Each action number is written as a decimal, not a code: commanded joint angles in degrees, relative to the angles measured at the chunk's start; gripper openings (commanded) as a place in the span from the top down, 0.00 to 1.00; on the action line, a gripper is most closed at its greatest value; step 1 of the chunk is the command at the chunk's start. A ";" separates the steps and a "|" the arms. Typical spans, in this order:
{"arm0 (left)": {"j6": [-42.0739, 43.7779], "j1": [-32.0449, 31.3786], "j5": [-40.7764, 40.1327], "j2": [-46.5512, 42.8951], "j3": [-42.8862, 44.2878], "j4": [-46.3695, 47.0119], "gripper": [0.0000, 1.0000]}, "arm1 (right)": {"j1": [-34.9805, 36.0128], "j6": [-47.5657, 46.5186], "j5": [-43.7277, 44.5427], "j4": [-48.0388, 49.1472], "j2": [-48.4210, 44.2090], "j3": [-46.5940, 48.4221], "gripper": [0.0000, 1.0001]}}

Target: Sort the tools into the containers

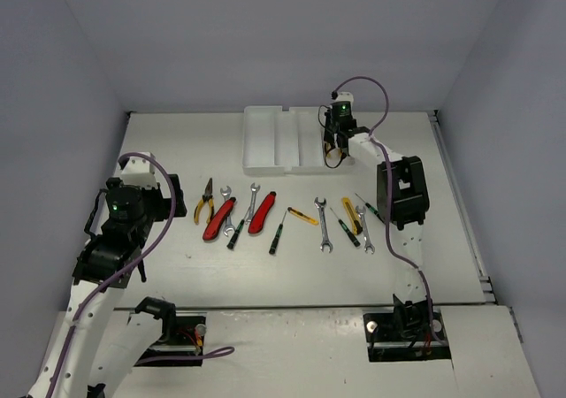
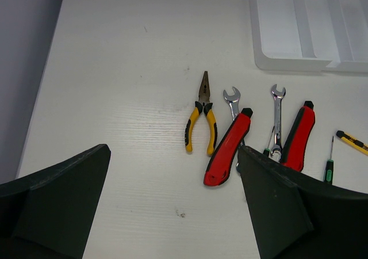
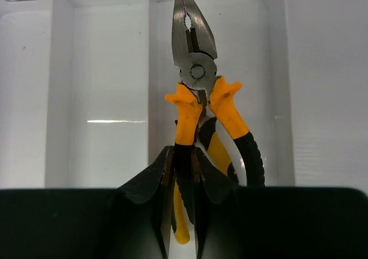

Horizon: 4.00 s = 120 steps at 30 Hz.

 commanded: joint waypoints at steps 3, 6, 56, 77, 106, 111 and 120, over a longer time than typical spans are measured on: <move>0.31 0.42 0.62 0.35 1.26 3.42 0.09 | -0.57 -0.31 1.41 4.34 -3.09 4.03 0.70; 0.36 0.42 0.62 0.35 1.17 3.34 0.09 | -0.57 -0.74 1.21 4.40 -6.65 1.93 0.56; 6.69 10.27 19.26 64.57 16.02 2.81 0.70 | 3.91 7.78 -6.40 7.76 -84.00 -74.49 0.47; 8.14 -0.25 13.45 29.86 9.45 14.31 1.00 | 7.01 10.62 -16.21 8.50 -81.93 -65.65 0.47; -10.48 -23.26 10.94 16.93 2.01 28.66 1.00 | 34.65 11.56 -8.83 21.51 -57.63 -47.41 0.48; -10.61 -23.75 11.07 16.84 1.28 29.42 1.00 | 34.76 11.14 -7.94 21.80 -57.07 -47.15 0.60; -11.50 -24.15 11.74 19.44 1.15 32.74 0.85 | 34.81 10.30 -5.87 21.92 -56.52 -47.17 1.00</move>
